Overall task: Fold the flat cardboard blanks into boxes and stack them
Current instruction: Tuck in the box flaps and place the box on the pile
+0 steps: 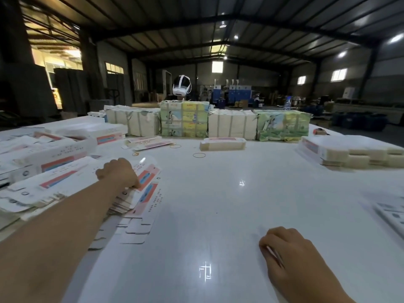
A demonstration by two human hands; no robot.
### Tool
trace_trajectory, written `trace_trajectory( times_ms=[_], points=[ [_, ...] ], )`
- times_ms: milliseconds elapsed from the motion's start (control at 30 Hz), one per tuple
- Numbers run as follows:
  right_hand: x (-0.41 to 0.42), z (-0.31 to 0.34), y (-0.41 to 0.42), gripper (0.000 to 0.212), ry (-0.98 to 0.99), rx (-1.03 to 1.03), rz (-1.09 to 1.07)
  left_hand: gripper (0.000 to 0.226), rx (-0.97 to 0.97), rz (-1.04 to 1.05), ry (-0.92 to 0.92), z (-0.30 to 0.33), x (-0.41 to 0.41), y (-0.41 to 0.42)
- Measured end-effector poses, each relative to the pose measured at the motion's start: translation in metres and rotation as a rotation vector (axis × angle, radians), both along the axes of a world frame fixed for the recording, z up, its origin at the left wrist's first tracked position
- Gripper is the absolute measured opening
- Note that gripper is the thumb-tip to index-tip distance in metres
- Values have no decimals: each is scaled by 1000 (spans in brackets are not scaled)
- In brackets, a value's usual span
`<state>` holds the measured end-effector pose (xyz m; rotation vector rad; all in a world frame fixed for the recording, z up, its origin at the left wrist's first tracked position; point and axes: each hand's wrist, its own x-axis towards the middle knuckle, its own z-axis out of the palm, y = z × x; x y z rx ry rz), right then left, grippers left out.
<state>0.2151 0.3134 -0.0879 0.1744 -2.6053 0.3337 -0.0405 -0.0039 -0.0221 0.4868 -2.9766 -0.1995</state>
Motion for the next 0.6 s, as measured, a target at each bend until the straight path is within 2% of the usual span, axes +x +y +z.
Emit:
trace_trajectory(
  times_ms=[67, 133, 200, 300, 333, 367, 467, 500, 533, 567, 600],
  points=[
    [1, 0, 1, 17, -33, -28, -7, 70, -112, -34, 86, 2, 4, 12],
    [0, -4, 4, 11, -37, -22, -24, 53, -27, -138, 135, 8, 12, 22],
    [-2, -5, 5, 18, -70, -14, -38, 31, 265, -277, 169, 19, 23, 32],
    [-4, -4, 4, 30, -185, 4, -72, 27, 782, -482, 143, 36, 65, 60],
    [-4, -1, 5, 35, -195, -125, -84, 28, 904, -552, 86, 38, 85, 71],
    [-4, 4, 7, 40, -186, -356, -105, 29, 986, -627, 14, 37, 104, 81],
    [-2, 24, 14, 44, -240, -1389, 5, 32, 1016, -838, -200, 19, 154, 102],
    [1, 28, 16, 41, -271, -1640, 86, 34, 1018, -877, -266, 11, 165, 105],
    [4, 29, 18, 34, -272, -1792, 143, 37, 1024, -897, -327, 4, 175, 108],
    [7, 29, 18, 27, -262, -1825, 183, 39, 1010, -905, -365, -2, 183, 111],
    [9, 30, 16, 19, -246, -1773, 174, 40, 935, -910, -349, -8, 188, 114]
  ],
)
